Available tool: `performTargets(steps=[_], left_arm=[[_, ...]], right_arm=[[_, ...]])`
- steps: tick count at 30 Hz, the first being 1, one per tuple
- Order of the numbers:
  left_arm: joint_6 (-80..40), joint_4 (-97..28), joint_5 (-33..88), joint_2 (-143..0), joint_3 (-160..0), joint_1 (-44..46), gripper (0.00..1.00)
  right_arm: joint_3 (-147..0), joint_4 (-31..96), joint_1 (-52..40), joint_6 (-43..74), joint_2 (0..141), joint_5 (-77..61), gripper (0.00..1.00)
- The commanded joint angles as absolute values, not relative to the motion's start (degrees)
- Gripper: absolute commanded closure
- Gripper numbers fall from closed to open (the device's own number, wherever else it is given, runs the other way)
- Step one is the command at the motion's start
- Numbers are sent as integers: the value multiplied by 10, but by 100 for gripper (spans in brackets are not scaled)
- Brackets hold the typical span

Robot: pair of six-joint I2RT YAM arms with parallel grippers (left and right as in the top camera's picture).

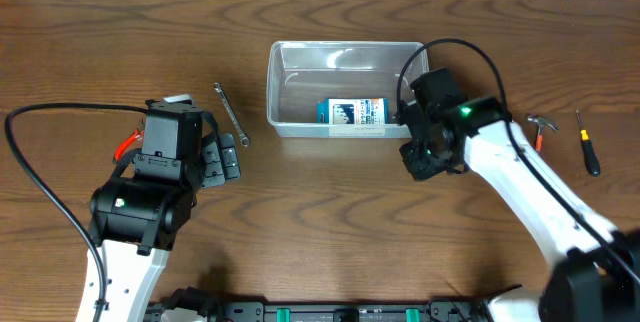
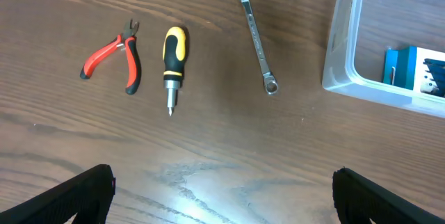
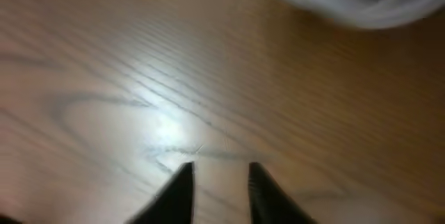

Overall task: Pack container
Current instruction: 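Move the right gripper to the orange-handled hammer and grasp its handle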

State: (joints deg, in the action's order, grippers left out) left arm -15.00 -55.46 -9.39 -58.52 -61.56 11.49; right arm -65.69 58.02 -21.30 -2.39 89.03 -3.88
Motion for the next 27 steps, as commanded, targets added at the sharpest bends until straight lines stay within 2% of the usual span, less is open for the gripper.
performTargets(steps=[1, 2, 3, 10, 16, 20, 27], left_arm=[[-147, -556, -97, -587, -619, 117, 2], [-147, -556, -97, -587, -619, 117, 2], [-147, -556, -97, -587, -619, 117, 2], [-147, -556, -97, -587, -619, 117, 2], [-147, -555, -97, -587, -619, 117, 2], [-147, -556, -97, -587, -619, 117, 2], [-147, -556, -97, -587, -619, 117, 2]], right_arm=[[-731, 581, -191, 13, 817, -11, 48], [-747, 582, -178, 13, 805, -1, 27], [-762, 583, -161, 13, 794, 3, 1], [-827, 641, 18, 20, 747, 43, 1], [-836, 706, 174, 23, 805, 43, 1], [-836, 695, 215, 6, 889, 43, 1], [-836, 643, 228, 0, 1037, 43, 1]])
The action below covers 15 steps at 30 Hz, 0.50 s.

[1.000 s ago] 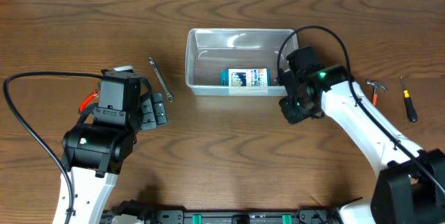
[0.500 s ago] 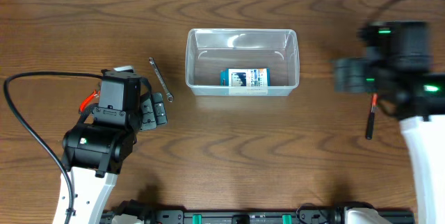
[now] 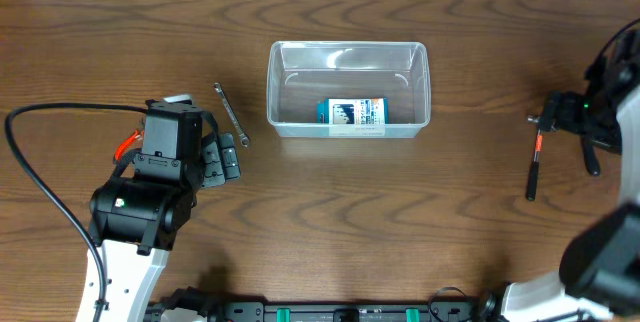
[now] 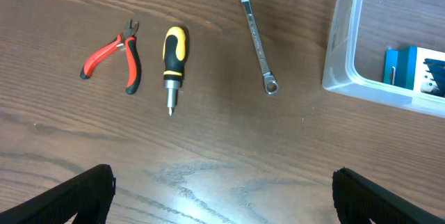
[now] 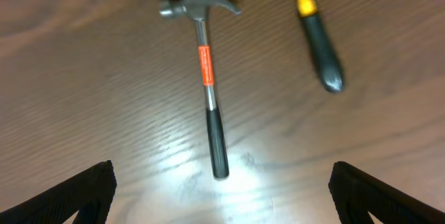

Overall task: Pack container
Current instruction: 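Move the right gripper to the orange-handled hammer and grasp its handle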

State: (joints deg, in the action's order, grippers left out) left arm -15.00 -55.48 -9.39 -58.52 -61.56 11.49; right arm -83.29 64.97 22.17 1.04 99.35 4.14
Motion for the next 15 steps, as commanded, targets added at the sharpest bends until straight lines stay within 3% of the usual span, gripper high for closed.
performTargets(steps=[1, 15], left_arm=[[-147, -556, -97, -587, -619, 117, 2], [-147, -555, -97, -587, -619, 117, 2]], right_arm=[[-836, 640, 228, -5, 1054, 43, 1], [-836, 570, 228, -18, 1183, 43, 1]])
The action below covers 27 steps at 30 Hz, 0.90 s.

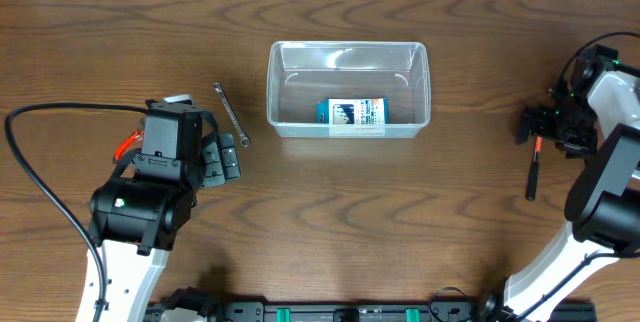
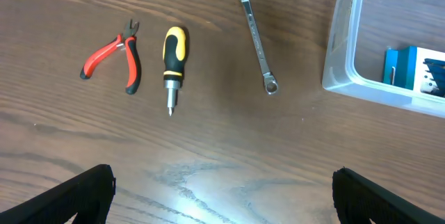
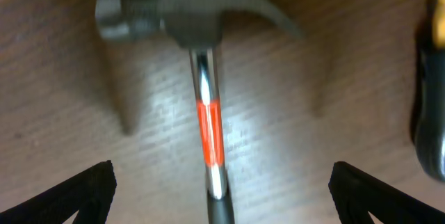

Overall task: Pack container
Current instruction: 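Move the right gripper to the orange-handled hammer and grasp its handle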

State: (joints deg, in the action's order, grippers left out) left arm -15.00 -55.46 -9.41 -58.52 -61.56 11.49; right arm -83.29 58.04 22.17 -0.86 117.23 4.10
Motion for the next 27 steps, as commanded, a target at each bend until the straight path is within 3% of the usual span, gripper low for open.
performTargets(steps=[1, 20, 27], left_arm=[[-147, -555, -97, -587, -619, 117, 2], [-147, -555, -97, -587, -619, 117, 2], [-147, -555, -97, -587, -619, 117, 2]], right_arm=[[-836, 564, 228, -19, 1186, 43, 1], [-835, 531, 228, -39, 1240, 23, 1], [-835, 532, 228, -39, 1241, 23, 16]])
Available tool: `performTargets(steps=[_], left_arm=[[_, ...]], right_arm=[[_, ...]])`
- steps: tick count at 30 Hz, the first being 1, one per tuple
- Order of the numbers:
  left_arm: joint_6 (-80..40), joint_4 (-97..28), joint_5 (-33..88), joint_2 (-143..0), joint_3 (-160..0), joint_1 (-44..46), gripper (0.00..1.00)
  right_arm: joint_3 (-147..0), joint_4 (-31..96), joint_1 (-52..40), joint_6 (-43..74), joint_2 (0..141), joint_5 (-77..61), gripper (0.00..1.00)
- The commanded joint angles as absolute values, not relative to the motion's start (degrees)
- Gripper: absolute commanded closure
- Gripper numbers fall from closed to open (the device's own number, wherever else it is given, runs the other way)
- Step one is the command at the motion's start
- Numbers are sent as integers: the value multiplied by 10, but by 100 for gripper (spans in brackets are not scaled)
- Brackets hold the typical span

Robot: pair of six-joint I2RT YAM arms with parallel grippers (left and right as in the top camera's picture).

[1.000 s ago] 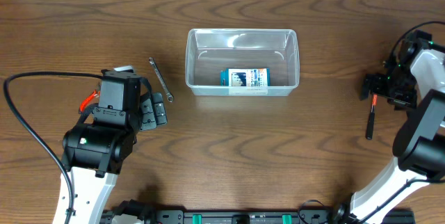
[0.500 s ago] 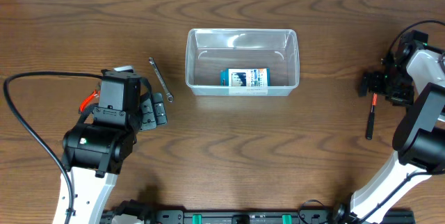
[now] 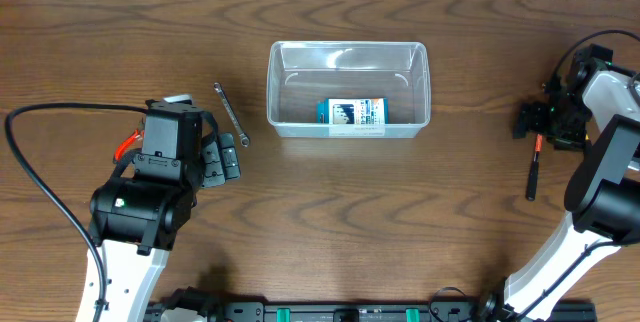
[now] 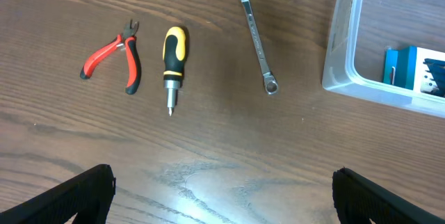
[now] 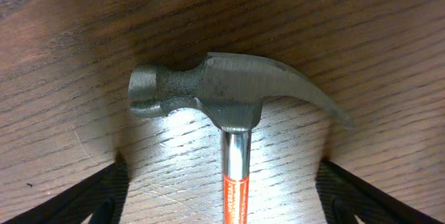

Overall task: Pack container
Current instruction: 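Move the right gripper to the orange-handled hammer and grasp its handle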

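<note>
A clear plastic container (image 3: pixel 347 52) stands at the table's middle with a blue and white box (image 3: pixel 352 112) inside. A hammer lies at the far right, its black handle (image 3: pixel 531 176) pointing toward the front. My right gripper (image 3: pixel 545 122) sits low over the hammer head (image 5: pixel 229 95), open. The gripper (image 5: pixel 233 200) straddles the steel shaft with its orange label, one finger on each side and neither touching it. My left gripper (image 3: pixel 218 157) hovers open over bare wood (image 4: pixel 222 196), holding nothing.
Left of the container lie a silver wrench (image 4: pixel 257 40), a yellow and black screwdriver (image 4: pixel 173 60) and red-handled pliers (image 4: pixel 115 57). The container's corner (image 4: pixel 341 50) shows at the left wrist view's right edge. My left arm covers most of the pliers from overhead.
My right gripper has come down closer onto the hammer; the head now fills its view and the open fingers flank the shaft. The left arm has not moved.
My right gripper was by the container's front right corner with its fingers close together. Then it was at the far right, open above the hammer and a black screwdriver. It then stood closer over the hammer, and now sits low astride its shaft.
</note>
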State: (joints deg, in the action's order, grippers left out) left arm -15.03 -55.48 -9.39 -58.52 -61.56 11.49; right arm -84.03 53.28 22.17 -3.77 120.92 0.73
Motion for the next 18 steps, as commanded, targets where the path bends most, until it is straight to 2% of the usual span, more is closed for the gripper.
performTargets(steps=[1, 5, 7, 12, 18], left_arm=[[-147, -555, -97, -587, -619, 117, 2], [-147, -556, -97, -587, -619, 117, 2], [-147, -556, -97, -587, -619, 117, 2], [-147, -556, -97, -587, -619, 117, 2], [-147, -556, -97, -587, -619, 117, 2]], right_arm=[[-835, 532, 228, -39, 1241, 23, 19], [-835, 533, 228, -39, 1241, 23, 30], [-835, 533, 228, -39, 1241, 23, 33], [-835, 534, 228, -39, 1241, 23, 51], [-835, 534, 228, -39, 1241, 23, 67]])
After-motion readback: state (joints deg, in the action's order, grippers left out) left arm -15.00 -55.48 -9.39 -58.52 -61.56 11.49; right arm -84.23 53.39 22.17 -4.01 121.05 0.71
